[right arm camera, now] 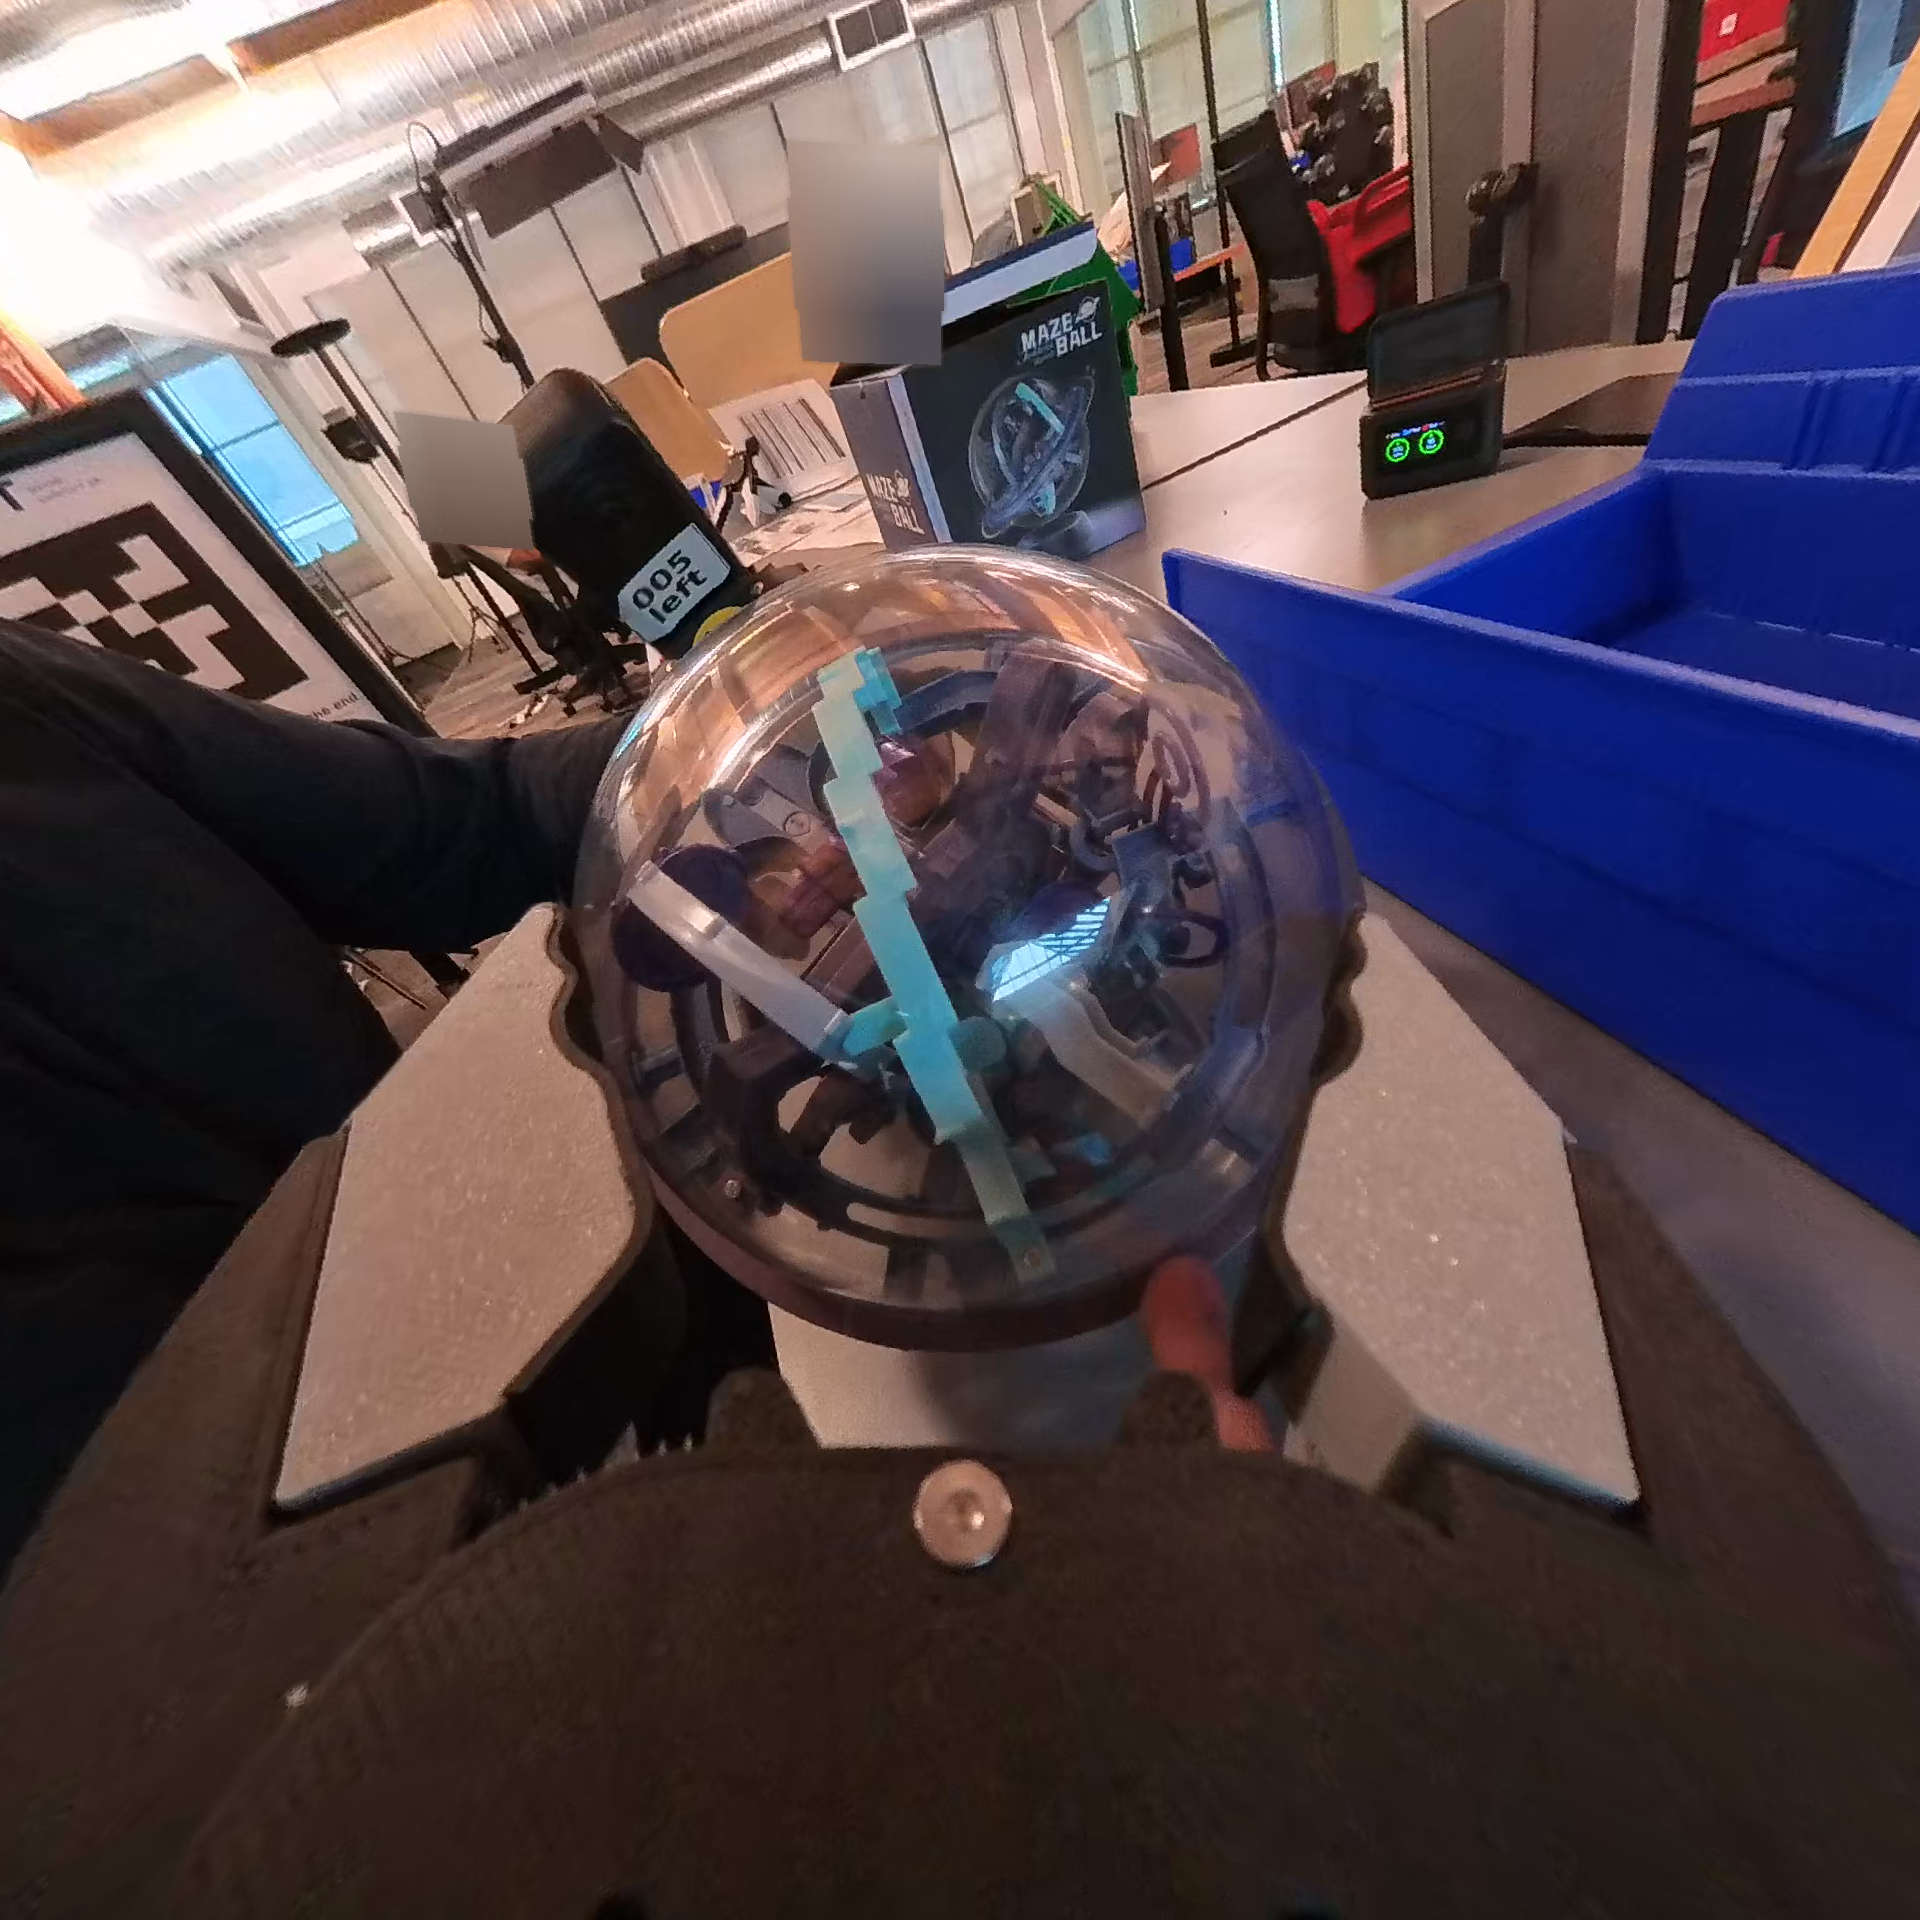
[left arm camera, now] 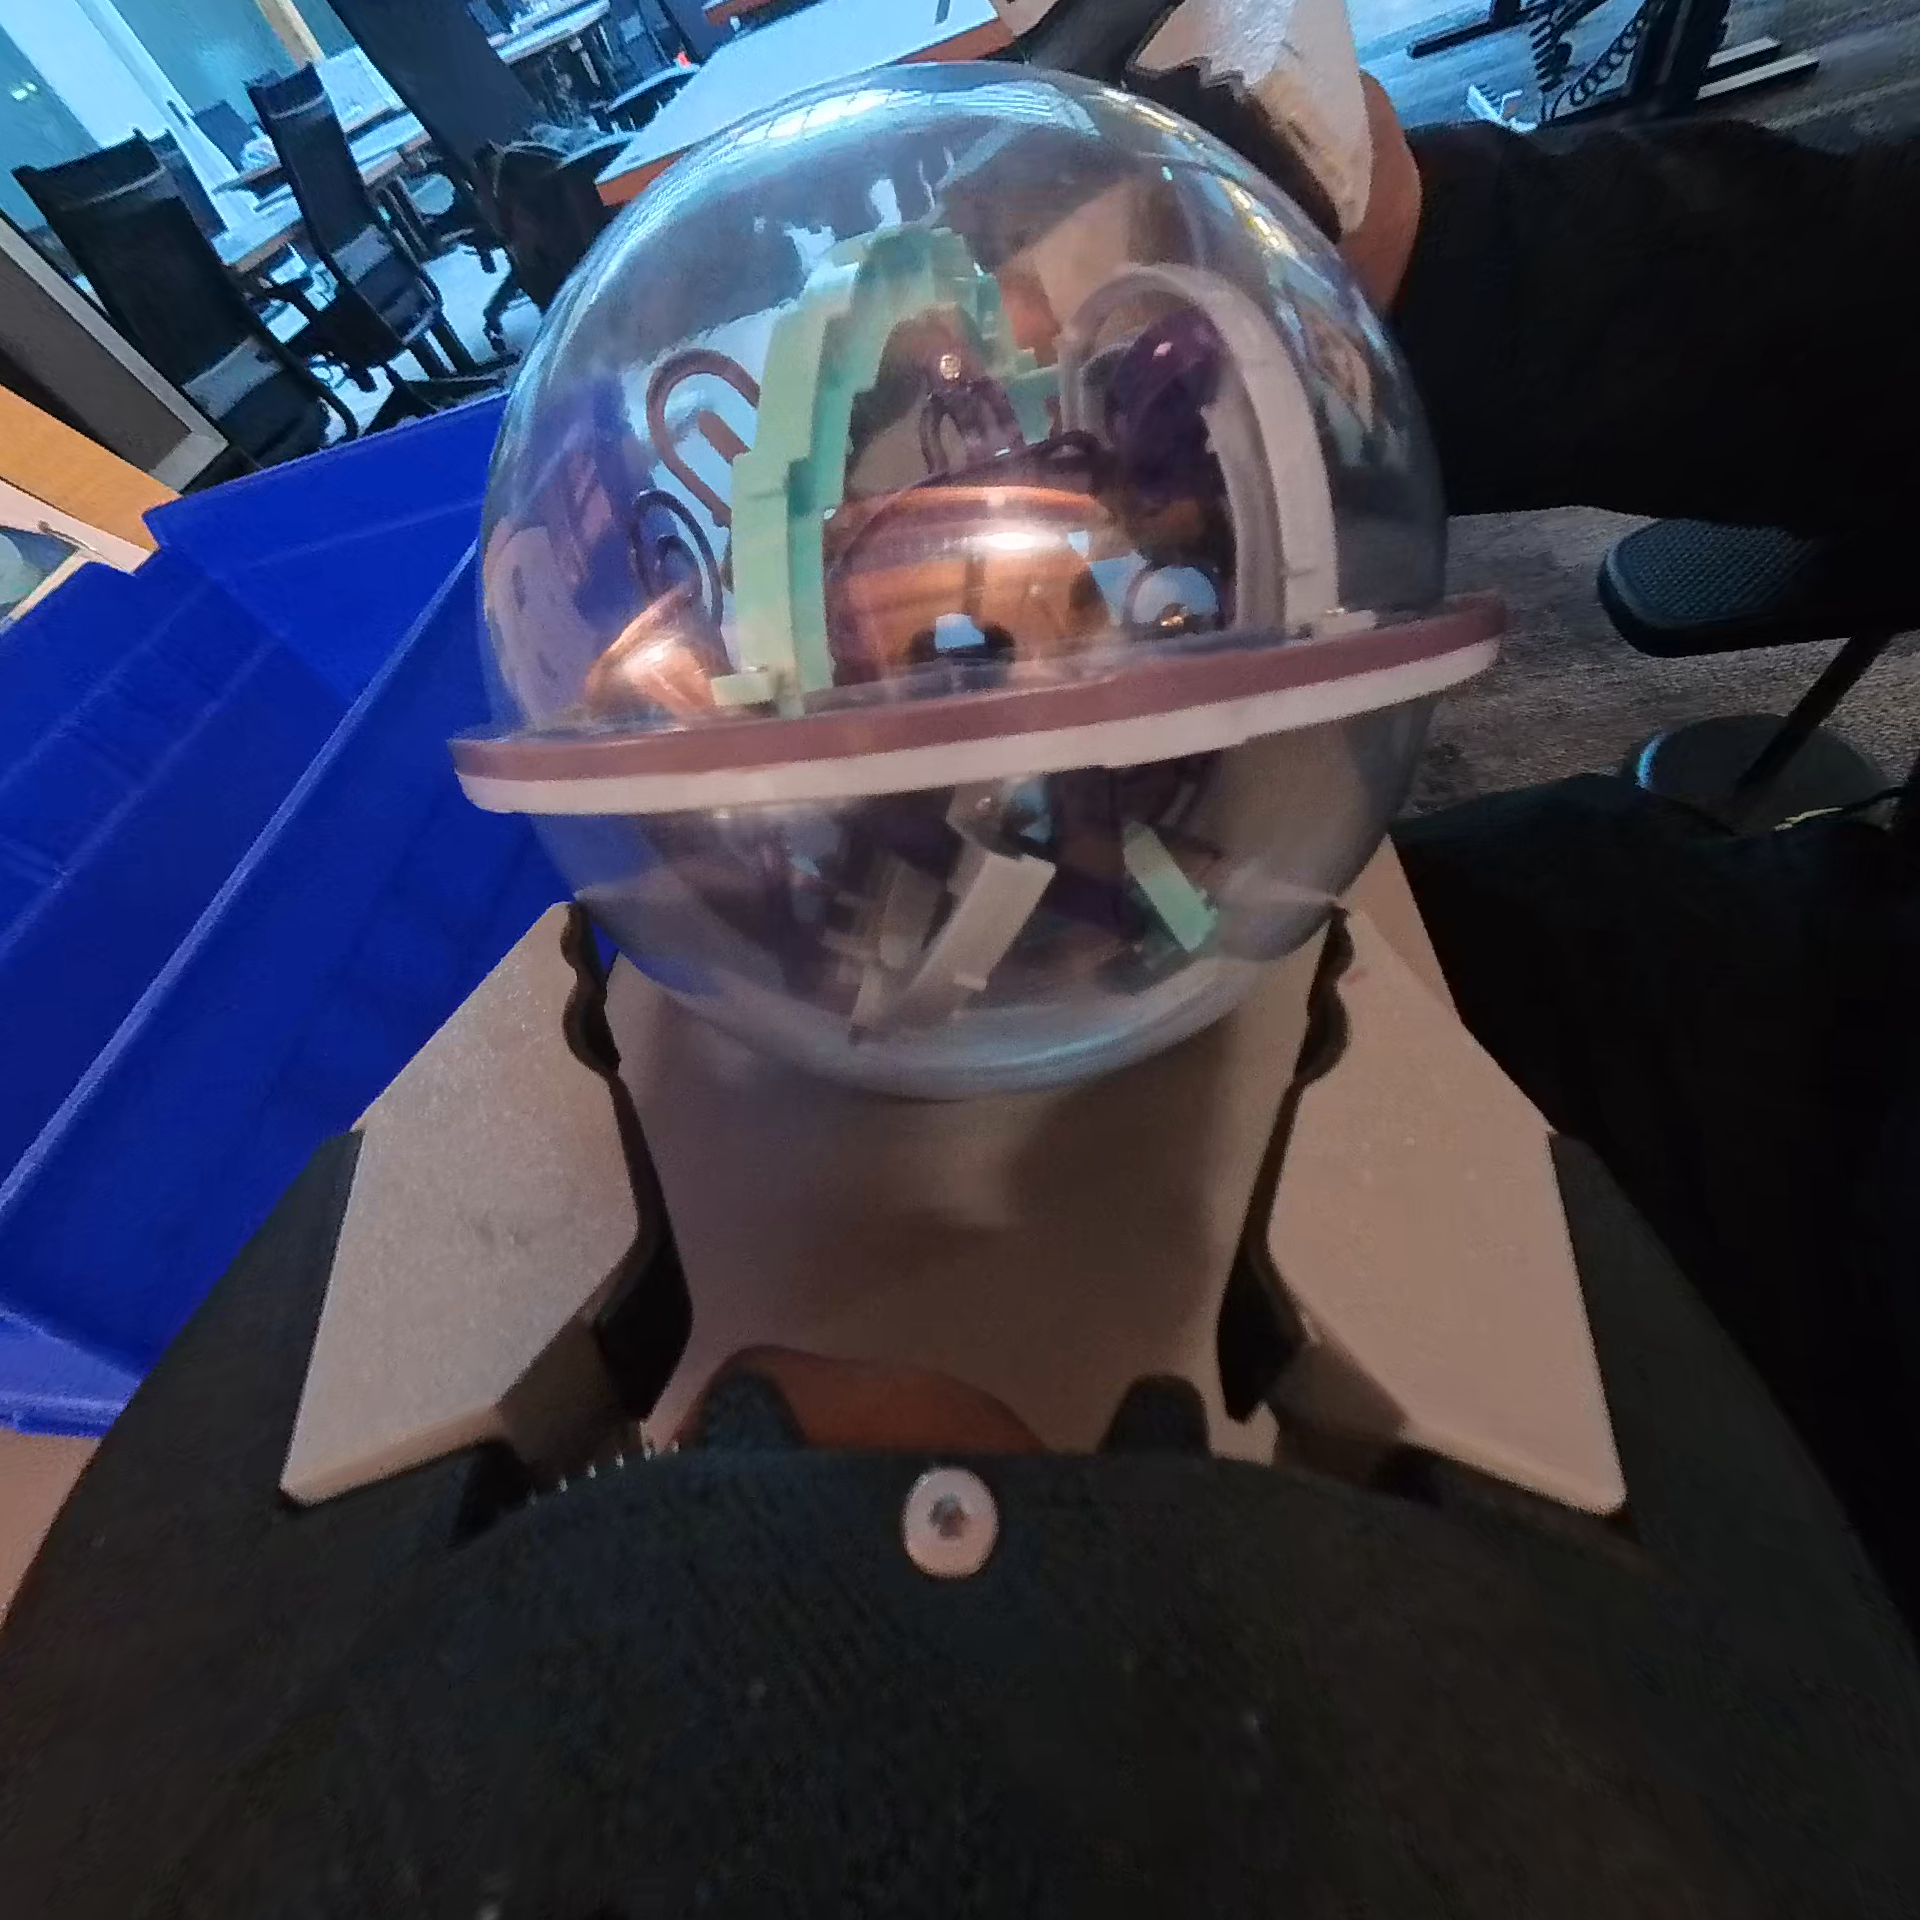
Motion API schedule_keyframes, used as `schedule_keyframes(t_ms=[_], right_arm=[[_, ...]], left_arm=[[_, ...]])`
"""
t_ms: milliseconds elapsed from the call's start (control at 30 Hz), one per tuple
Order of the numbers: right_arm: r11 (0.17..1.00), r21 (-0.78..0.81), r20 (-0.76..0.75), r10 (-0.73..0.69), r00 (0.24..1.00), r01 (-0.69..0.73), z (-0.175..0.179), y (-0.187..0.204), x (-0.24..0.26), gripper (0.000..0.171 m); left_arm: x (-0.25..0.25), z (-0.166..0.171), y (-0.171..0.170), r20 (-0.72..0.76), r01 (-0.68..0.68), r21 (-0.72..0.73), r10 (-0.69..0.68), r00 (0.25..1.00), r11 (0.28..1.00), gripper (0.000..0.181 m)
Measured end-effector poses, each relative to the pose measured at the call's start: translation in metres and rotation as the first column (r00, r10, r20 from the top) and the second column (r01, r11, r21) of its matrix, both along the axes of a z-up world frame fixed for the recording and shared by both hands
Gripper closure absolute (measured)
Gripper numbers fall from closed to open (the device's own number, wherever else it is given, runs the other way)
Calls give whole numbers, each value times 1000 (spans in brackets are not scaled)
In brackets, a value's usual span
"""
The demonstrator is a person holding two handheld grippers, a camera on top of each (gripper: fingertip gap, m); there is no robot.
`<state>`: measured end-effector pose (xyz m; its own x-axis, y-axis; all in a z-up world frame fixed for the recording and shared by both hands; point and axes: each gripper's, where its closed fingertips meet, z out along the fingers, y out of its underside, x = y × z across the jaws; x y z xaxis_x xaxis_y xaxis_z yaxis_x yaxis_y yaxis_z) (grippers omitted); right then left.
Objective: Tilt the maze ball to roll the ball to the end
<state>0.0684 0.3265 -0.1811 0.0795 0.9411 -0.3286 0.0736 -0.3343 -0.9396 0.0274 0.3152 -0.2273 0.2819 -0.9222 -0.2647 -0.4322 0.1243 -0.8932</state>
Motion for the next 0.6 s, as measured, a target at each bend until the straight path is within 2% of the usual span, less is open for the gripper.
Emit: schedule_keyframes(t_ms=[200,333,600], right_arm=[[1000,29,19,7,1000,-7,-3,-2,0,33],[999,33,38,37,999,-38,-9,-8,-2,24],[998,51,84,24,996,-29,-15,-7,-5,23]], left_arm=[[1,1,0,9,0,-2,0,1000,1000,50],[4,6,-4,41,15,-29,-14,999,999,49],[3,7,-4,55,19,-49,-16,998,999,48]])
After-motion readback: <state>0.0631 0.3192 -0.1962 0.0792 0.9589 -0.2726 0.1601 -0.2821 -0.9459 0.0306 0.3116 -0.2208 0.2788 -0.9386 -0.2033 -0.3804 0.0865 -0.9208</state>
